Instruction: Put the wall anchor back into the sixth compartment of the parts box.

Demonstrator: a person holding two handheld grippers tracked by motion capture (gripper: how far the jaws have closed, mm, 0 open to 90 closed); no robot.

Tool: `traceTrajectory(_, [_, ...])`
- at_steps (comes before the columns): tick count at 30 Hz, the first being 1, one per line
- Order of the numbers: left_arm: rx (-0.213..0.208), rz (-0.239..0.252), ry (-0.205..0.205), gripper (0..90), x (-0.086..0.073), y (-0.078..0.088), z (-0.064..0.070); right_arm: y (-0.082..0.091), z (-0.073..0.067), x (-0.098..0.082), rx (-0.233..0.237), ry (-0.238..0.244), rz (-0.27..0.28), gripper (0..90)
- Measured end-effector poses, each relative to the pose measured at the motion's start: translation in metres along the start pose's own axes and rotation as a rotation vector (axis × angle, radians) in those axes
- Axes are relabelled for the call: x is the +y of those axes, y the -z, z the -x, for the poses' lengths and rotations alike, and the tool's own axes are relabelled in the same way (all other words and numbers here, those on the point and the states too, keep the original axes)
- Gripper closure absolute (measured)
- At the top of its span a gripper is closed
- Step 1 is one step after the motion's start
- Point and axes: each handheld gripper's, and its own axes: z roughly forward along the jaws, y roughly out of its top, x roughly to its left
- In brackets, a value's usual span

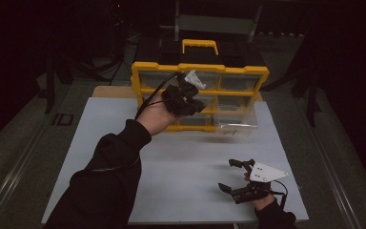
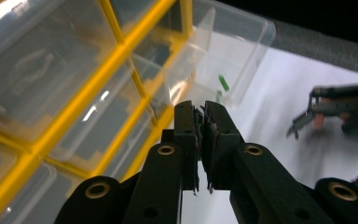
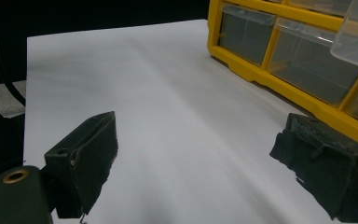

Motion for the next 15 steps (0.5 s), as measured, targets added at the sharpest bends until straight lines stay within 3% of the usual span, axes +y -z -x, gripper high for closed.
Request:
traceTrajectory(3, [0.016,0.002,-0.005,83.6,0.007,-0.003,0.002,0.0,0.0,0.0,0.0,0.0,0.004,10.8])
traceTrajectory(15, [0.0,0.047,0.043,83.5,0.027,-0.019,0.004,0.001,0.001,0.0,-0.001,-0.001,0.006,10.8])
